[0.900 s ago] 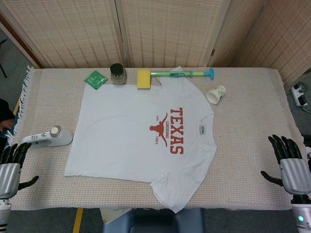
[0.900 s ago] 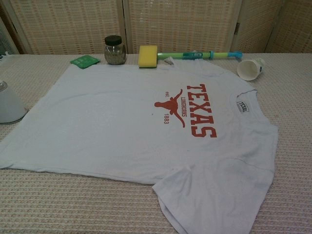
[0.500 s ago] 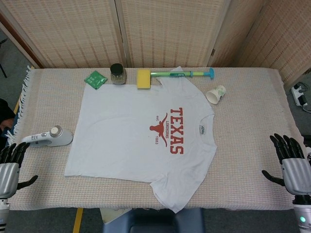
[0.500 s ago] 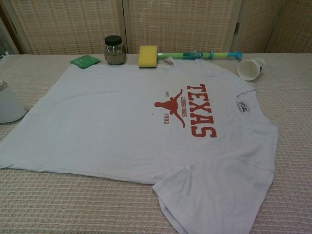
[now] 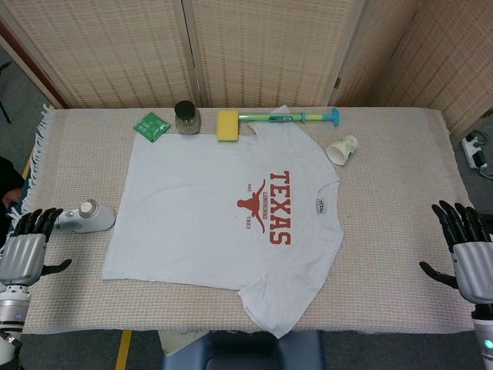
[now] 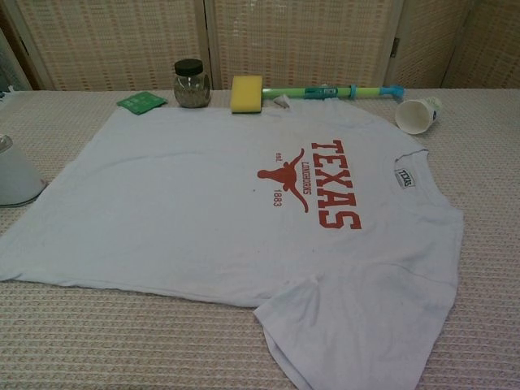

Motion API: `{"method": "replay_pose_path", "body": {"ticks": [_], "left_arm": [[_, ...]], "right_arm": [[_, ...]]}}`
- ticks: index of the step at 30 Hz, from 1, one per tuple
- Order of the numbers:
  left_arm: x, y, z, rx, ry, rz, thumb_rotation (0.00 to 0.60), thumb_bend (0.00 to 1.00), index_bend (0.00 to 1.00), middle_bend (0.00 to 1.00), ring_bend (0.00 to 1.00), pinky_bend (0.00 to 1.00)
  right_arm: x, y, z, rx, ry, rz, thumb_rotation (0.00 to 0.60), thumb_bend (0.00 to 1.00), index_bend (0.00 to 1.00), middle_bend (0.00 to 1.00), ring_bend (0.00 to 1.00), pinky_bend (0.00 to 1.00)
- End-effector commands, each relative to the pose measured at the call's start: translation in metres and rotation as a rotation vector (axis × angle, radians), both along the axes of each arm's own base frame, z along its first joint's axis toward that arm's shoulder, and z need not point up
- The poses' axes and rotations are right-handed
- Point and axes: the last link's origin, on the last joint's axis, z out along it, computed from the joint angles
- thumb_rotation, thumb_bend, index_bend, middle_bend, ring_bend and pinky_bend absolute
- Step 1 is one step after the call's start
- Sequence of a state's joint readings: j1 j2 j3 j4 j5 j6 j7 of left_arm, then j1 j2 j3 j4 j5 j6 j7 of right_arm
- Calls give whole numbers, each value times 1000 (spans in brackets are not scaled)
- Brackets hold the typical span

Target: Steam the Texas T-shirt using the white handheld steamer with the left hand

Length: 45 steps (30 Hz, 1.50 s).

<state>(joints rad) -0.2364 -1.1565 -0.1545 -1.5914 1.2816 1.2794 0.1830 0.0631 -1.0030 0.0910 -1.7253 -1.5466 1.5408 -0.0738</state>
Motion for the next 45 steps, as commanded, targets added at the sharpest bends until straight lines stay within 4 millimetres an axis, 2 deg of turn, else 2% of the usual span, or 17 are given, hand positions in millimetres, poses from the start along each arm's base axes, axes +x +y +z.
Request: {"method": "replay_pose_path", "body": {"ticks": [1, 9, 18, 23, 28, 37, 45], "left_arm": [[-2, 20, -9, -4, -13, 31, 600, 126, 149, 140, 89, 114], [-13, 52, -28, -30, -9, 99, 600, 164, 163, 162, 113, 123], [-32, 82, -34, -1, 57, 142, 600, 238, 224, 240, 172, 159], [-43, 94, -37, -16, 89, 180, 600, 247, 233, 244, 174, 161], [-55, 102, -39, -24, 142, 215, 600, 257, 239, 246, 175, 164], [-67, 111, -36, -1, 118, 265, 600, 280, 259, 261, 188, 173], [-70, 123, -39, 37, 106, 256, 600, 344, 363, 369, 282, 244]], "right_arm": [[-2, 1, -2, 10, -13, -6, 600, 0, 0, 49, 0, 62], [-5, 3, -2, 11, -21, -7, 600, 0, 0, 49, 0, 64], [-5, 6, -2, 14, -25, -14, 600, 0, 0, 49, 0, 64], [-4, 6, -3, 20, -30, -12, 600, 0, 0, 49, 0, 64], [-2, 6, -3, 25, -34, -10, 600, 0, 0, 49, 0, 64], [-4, 8, -4, 22, -39, -24, 600, 0, 0, 49, 0, 64], [-4, 9, -3, 25, -38, -31, 600, 0, 0, 49, 0, 64]]}}
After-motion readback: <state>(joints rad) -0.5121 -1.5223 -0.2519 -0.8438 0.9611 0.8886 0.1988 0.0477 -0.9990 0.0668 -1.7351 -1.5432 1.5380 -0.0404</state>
